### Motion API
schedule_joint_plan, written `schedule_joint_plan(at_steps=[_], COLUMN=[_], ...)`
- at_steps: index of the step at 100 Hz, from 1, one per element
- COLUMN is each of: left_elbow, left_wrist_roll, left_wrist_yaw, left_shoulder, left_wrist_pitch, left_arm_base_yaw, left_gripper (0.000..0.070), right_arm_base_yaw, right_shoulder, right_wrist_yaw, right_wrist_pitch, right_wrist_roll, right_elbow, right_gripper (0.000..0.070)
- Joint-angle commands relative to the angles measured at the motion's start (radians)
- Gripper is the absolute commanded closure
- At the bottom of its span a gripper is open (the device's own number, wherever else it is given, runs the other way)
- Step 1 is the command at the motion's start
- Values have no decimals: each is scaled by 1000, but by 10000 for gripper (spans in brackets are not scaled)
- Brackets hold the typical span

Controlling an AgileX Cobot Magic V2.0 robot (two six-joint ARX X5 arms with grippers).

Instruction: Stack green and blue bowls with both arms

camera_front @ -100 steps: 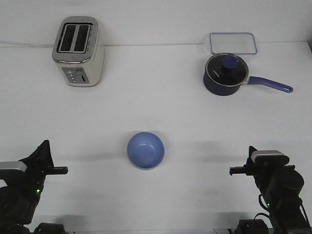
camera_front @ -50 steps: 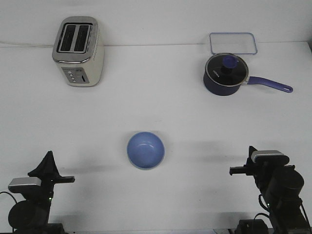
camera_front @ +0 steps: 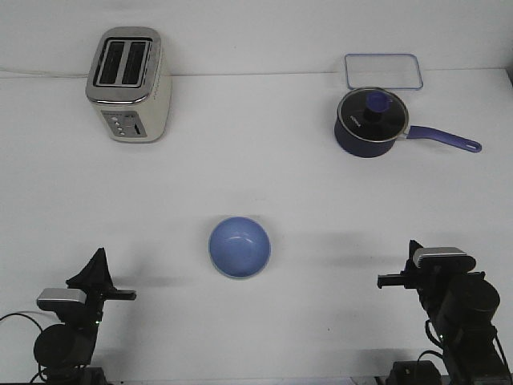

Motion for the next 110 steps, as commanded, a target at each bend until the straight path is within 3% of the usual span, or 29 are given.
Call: schedule_joint_plan(at_steps=[1,110], left_elbow=[-11,-23], left_wrist_roll=[11,19], left_wrist_yaw=[3,2], left_shoulder=[-2,-2], left_wrist_pitch=[40,54], left_arm_base_yaw=[-1,-13], left_gripper=[689,689], right_arm_base_yaw=[1,1], right_shoulder=[4,4], right_wrist_yaw=[0,0], right_wrist_pitch=[12,12], right_wrist_roll=[4,4], right_elbow=[8,8], right_gripper=[700,700])
